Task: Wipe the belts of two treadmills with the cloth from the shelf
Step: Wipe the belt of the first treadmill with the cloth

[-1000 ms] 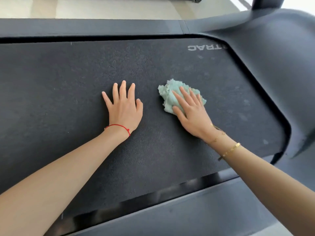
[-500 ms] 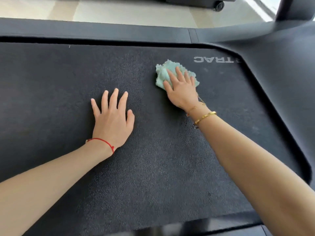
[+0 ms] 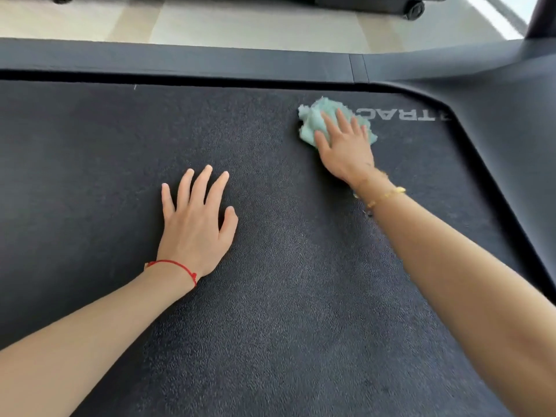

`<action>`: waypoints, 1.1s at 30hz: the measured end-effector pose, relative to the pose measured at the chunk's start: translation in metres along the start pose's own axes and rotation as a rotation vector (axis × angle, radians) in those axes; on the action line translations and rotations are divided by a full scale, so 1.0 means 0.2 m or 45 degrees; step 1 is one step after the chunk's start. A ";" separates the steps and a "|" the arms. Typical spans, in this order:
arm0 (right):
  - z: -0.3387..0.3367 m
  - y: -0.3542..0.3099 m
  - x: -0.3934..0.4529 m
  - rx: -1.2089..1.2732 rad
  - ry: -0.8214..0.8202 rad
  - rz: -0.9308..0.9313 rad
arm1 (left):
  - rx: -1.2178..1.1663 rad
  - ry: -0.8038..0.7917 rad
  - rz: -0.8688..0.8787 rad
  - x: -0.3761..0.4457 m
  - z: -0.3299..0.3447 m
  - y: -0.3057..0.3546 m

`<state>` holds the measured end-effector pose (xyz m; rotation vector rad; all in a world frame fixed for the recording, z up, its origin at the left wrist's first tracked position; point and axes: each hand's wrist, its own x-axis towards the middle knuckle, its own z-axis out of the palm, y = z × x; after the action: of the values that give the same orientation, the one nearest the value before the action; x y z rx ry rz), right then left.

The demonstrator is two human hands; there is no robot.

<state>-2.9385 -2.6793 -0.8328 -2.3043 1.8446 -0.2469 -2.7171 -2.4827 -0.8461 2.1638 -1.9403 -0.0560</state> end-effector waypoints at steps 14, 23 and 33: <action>0.01 0.03 -0.17 0.046 0.046 -0.328 | 0.030 -0.006 0.014 0.00 0.02 -0.01; 0.08 -0.29 0.37 -0.024 0.029 -0.024 | 0.046 -0.019 0.009 0.01 0.01 -0.01; 0.04 0.00 -0.10 0.049 0.029 -0.441 | 0.013 -0.002 0.005 0.02 0.01 -0.02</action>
<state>-2.9416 -2.6589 -0.8413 -2.5910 1.4248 -0.3524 -2.7130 -2.4857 -0.8492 2.1665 -1.9497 -0.0471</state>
